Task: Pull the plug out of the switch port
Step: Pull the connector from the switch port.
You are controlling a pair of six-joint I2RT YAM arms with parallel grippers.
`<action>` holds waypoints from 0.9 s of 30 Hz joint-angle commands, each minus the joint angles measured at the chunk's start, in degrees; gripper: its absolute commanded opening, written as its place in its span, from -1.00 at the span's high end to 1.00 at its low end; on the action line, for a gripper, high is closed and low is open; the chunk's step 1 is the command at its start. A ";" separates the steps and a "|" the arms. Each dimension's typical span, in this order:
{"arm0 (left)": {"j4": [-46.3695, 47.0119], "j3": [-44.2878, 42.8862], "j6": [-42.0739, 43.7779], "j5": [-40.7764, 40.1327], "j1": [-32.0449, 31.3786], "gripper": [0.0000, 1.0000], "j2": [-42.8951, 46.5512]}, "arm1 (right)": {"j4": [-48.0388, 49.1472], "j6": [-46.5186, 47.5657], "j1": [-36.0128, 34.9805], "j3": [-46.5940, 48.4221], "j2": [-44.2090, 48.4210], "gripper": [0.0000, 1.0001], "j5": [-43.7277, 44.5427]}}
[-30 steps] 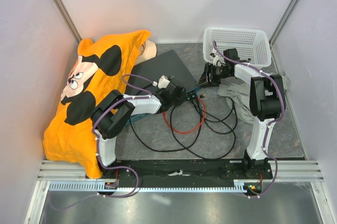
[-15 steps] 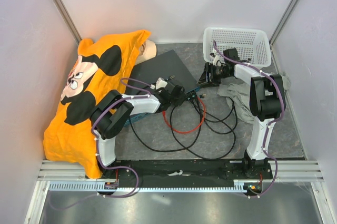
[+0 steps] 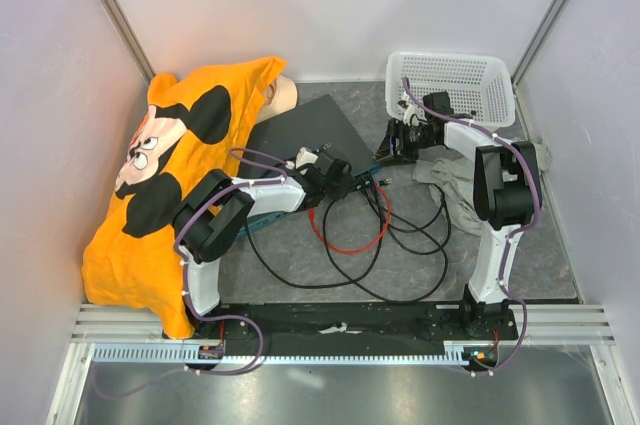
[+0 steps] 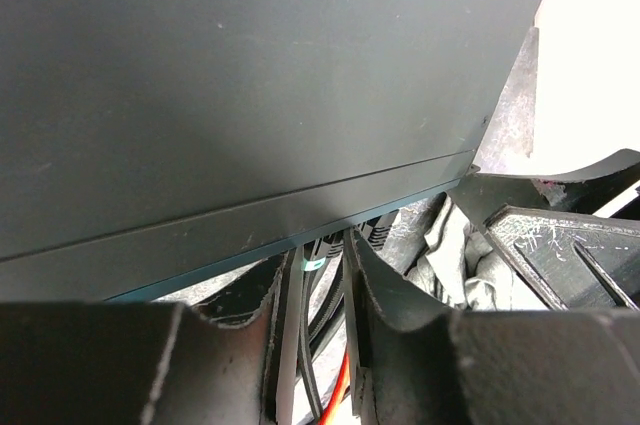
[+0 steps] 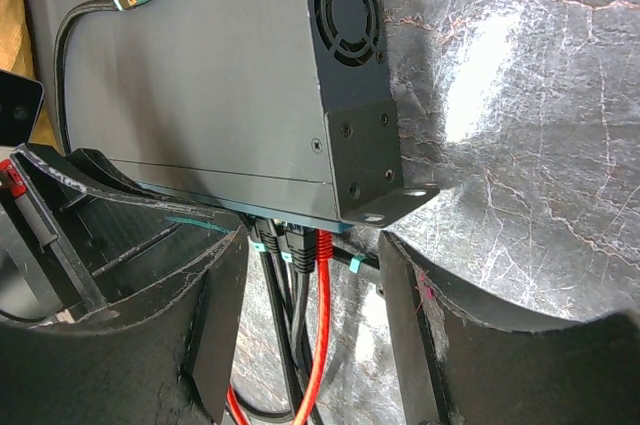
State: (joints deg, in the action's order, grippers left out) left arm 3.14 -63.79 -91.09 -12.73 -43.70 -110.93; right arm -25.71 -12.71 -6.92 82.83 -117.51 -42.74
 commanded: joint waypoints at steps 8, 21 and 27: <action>4.31 0.33 8.28 -4.93 1.43 0.54 -5.26 | 1.28 -0.12 -0.29 0.32 -1.49 -0.27 -0.50; 13.29 7.01 18.83 -4.67 1.25 0.96 -5.17 | 1.28 -0.47 -0.03 0.41 -1.67 -0.28 -0.94; 16.81 7.36 21.21 -2.91 1.16 0.97 -5.52 | 1.28 -0.47 -0.02 0.05 -1.49 -0.29 -0.94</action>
State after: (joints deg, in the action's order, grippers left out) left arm 18.24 -57.65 -75.88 -12.64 -44.05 -111.28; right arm -25.67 -12.82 -6.90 82.83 -118.26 -42.76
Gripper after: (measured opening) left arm 0.239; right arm 0.642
